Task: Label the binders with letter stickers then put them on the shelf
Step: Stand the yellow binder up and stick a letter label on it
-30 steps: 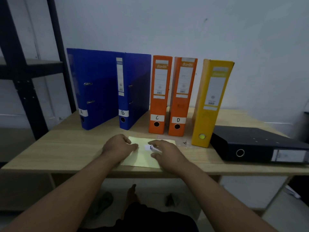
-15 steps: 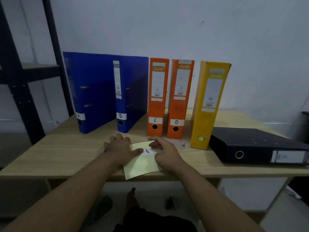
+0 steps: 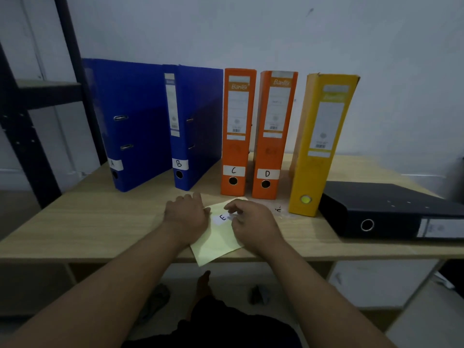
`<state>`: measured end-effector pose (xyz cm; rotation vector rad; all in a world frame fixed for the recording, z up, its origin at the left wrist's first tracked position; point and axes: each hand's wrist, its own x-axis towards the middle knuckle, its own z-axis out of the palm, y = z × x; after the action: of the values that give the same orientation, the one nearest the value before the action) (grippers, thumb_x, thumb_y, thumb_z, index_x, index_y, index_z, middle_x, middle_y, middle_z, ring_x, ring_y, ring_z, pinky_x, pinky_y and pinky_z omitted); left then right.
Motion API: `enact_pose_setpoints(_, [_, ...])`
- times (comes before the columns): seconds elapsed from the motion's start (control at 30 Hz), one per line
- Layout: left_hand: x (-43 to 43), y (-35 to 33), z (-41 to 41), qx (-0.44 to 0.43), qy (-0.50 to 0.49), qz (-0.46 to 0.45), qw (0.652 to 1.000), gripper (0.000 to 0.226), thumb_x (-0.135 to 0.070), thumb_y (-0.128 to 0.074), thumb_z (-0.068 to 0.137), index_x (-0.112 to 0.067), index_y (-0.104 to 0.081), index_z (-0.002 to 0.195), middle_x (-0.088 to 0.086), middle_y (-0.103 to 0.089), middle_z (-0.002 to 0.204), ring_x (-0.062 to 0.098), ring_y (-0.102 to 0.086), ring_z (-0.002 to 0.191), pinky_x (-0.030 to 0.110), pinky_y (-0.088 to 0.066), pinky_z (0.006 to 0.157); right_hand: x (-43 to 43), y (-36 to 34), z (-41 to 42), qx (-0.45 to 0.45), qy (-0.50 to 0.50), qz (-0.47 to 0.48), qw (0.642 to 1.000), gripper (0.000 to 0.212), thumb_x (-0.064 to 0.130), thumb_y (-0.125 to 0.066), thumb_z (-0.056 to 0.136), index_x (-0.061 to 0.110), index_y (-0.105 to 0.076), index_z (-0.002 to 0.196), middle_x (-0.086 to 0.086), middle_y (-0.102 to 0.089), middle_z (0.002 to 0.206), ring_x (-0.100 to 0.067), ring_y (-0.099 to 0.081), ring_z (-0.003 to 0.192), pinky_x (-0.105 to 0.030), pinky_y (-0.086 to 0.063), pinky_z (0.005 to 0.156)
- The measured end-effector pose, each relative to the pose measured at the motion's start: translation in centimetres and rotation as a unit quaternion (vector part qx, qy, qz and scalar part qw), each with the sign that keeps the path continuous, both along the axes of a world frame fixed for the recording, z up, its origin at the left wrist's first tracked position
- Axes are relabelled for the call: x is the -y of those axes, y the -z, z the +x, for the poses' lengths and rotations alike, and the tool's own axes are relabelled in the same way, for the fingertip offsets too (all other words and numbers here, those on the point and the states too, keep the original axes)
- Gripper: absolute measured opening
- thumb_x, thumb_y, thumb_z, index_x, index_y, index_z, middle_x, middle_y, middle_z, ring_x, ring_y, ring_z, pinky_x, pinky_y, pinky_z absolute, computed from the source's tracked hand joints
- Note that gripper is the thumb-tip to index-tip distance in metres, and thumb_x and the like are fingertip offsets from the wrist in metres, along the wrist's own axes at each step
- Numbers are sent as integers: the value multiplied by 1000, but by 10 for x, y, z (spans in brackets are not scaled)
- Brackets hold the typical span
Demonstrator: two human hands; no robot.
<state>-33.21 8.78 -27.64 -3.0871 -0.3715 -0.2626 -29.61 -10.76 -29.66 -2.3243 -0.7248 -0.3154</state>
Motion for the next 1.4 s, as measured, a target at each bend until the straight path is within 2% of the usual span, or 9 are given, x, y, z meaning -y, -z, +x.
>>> enact_pose_setpoints(0.13, [-3,8,-1,33,12,-34,999,36,-43,-37,108,-16,-51,127,9,-55,131,27,-51,118,44,-43,93,1,-1,-3,10,-1,-2,1000,27,23,-66,99,33,-77,122,18,-75,125,-4,-64,115,-26,-52,102])
enact_pose_setpoints(0.33, [-10,13,-11,77,46,-148,985,19,-43,-47,106,-30,-55,117,-3,-54,125,21,-47,121,42,-38,102,0,-5,-7,-10,-38,-7,999,31,39,-74,96,34,-75,127,19,-73,130,-4,-63,119,-29,-53,105])
enact_pose_setpoints(0.53, [-9,15,-9,72,22,-160,984,42,-45,-49,106,-29,-54,145,1,-57,140,24,-46,133,45,-36,110,4,-8,-10,-22,-51,6,998,38,40,-79,94,33,-73,131,15,-71,134,-4,-61,119,-25,-50,102])
enact_pose_setpoints(0.73, [-13,16,-13,103,33,-224,969,21,-49,-55,104,-38,-61,120,-8,-57,120,18,-49,115,39,-41,95,4,-5,-10,29,-27,4,999,37,42,-78,94,36,-71,130,18,-67,135,-3,-54,123,-23,-41,99])
enact_pose_setpoints(0.83, [-15,15,-18,143,32,-340,929,13,-50,-53,105,-40,-56,112,-9,-64,111,18,-60,103,43,-53,88,5,-4,-9,55,-28,19,998,37,45,-81,91,35,-74,126,18,-67,133,-2,-51,124,-27,-45,101])
enact_pose_setpoints(0.93, [-17,8,-24,172,28,-446,878,16,-43,-56,106,-33,-58,118,-8,-65,118,16,-63,104,40,-54,80,3,-5,-9,76,-28,-7,997,44,54,-81,89,35,-73,128,20,-67,135,-3,-50,125,-28,-45,101])
enact_pose_setpoints(1.03, [-19,2,-29,166,26,-505,847,25,-40,-60,105,-34,-59,130,-6,-64,125,18,-65,108,43,-57,84,1,-5,-8,81,-30,-11,996,51,57,-80,89,34,-71,134,19,-65,140,-3,-50,129,-28,-43,103])
enact_pose_setpoints(1.17, [-14,-1,-31,130,58,-519,843,32,-32,-61,107,-31,-58,138,-7,-63,124,12,-63,105,32,-51,74,2,-7,-9,85,-37,-3,996,49,52,-81,90,32,-73,134,15,-68,139,-5,-53,129,-25,-41,103])
enact_pose_setpoints(1.4, [-16,-3,-32,98,76,-544,830,29,-28,-59,108,-33,-57,137,-10,-67,114,11,-67,98,28,-50,69,0,-10,-11,47,-52,-22,997,43,50,-78,94,29,-77,131,12,-71,134,-5,-56,122,-32,-48,105])
